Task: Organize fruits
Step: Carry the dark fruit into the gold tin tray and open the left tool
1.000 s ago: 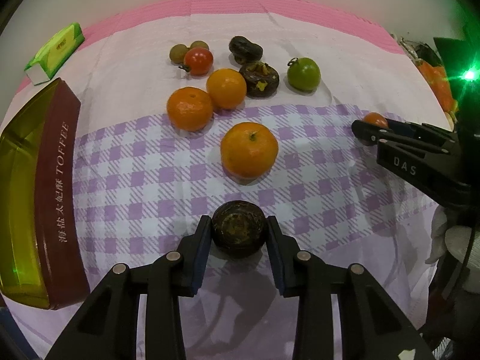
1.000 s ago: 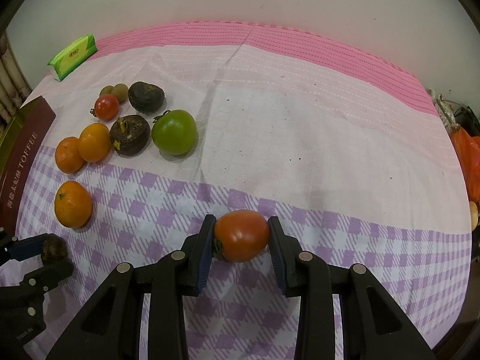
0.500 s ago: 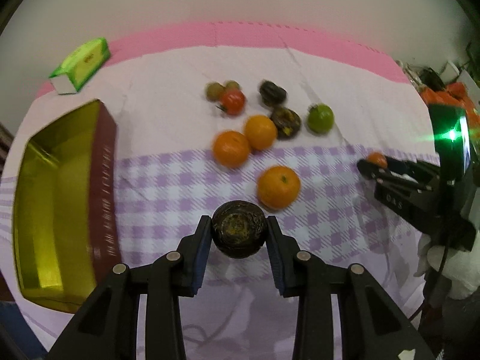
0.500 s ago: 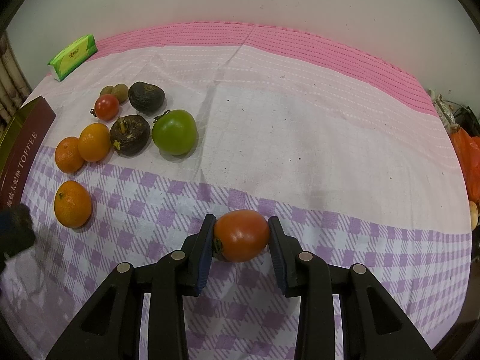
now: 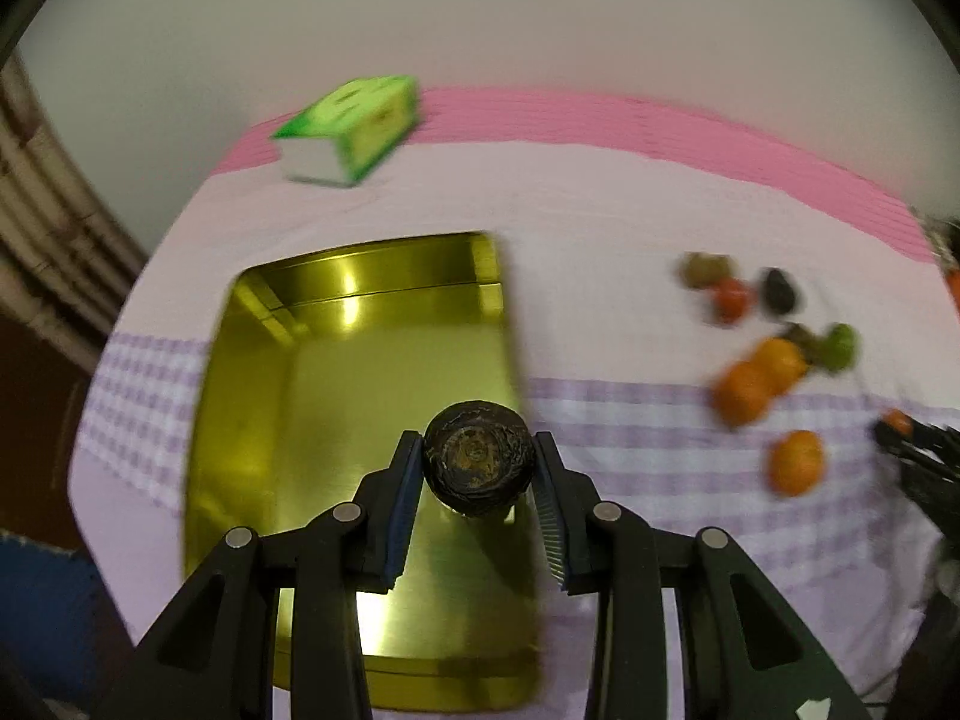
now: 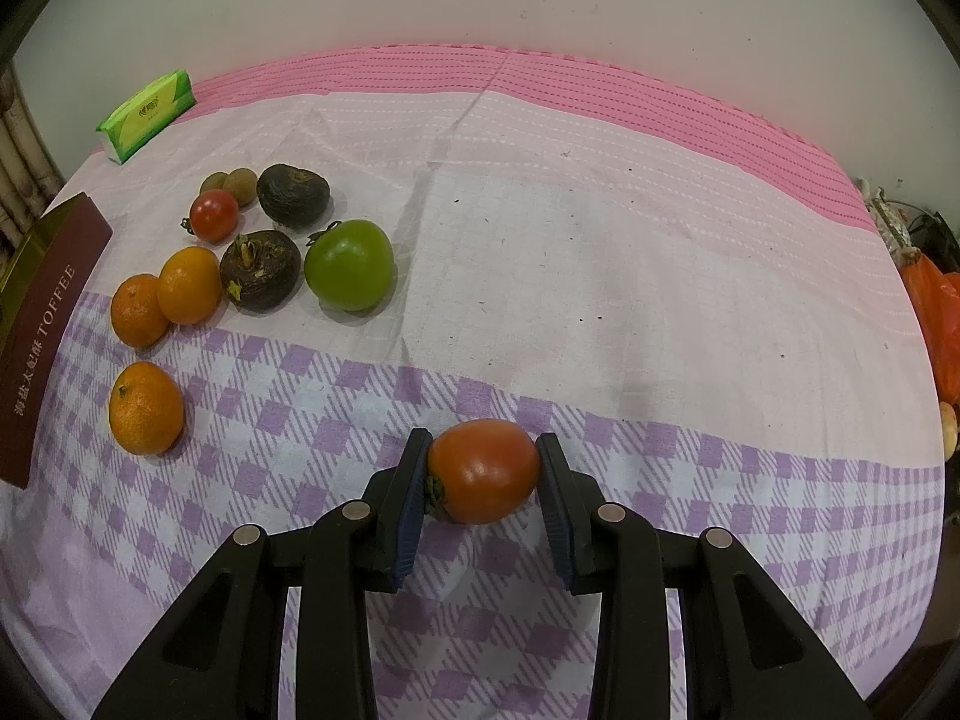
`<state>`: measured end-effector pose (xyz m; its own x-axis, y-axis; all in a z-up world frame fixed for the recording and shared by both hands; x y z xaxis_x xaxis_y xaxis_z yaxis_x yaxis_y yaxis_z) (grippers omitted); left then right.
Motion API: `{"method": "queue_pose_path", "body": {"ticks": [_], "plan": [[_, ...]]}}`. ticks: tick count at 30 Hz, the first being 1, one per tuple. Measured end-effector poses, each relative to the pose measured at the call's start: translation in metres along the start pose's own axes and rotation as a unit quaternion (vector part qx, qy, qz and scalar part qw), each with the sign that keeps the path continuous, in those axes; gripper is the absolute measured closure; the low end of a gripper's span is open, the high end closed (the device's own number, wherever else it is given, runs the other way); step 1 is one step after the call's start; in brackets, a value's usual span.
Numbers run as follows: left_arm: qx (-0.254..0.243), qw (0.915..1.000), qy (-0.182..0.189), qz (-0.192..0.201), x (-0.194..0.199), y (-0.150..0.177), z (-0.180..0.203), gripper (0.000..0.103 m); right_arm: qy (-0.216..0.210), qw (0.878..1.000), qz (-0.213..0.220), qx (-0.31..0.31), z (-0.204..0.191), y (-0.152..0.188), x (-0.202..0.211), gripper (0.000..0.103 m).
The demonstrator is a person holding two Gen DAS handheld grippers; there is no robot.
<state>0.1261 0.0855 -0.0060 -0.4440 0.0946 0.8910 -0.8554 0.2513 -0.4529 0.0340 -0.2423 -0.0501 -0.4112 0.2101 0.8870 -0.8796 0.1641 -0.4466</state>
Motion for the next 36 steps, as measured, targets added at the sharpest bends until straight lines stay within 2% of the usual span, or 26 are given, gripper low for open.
{"method": "queue_pose_path", "body": {"ticks": [6,9,20,28,31,33,36], "plan": [[0.027,0.9984,-0.043,-0.027,-0.024,0.006,-0.048,0.07,0.0,1.0,0.001,-0.002,0.0,0.0,-0.001,0.067],[0.039,0.9971,-0.05,-0.043,-0.034,0.014,-0.061,0.07,0.0,1.0,0.001,-0.002,0.0,0.0,-0.001,0.067],[0.041,0.995,-0.058,-0.071,-0.056,0.023,-0.072,0.07,0.001,1.0,0.0,-0.002,0.0,0.0,-0.001,0.067],[0.047,0.9948,-0.062,-0.066,-0.057,0.025,-0.077,0.068,0.001,1.0,0.0,-0.002,0.001,0.0,-0.002,0.067],[0.052,0.9945,-0.062,-0.066,-0.057,0.025,-0.078,0.066,0.001,1.0,0.0,-0.002,0.0,0.0,-0.002,0.067],[0.059,0.9939,-0.067,-0.065,-0.055,0.025,-0.08,0.058,0.001,1.0,0.001,-0.002,0.0,0.0,-0.002,0.067],[0.067,0.9941,-0.065,-0.056,-0.05,0.025,-0.082,0.051,0.002,1.0,0.0,-0.001,0.001,-0.001,-0.002,0.067]]}}
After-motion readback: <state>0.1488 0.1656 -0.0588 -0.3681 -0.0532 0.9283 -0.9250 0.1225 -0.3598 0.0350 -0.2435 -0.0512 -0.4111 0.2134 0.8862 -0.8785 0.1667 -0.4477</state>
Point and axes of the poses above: each gripper's, at about its wrist camera, not at the fingertips, and x roughly against the way its jaws point, z to its right, y to its underside, the point moved 4 cm from there along -x, roughly the way its jaws point, and after that the axes turned 3 degrees about y, right-handed, at the moved point
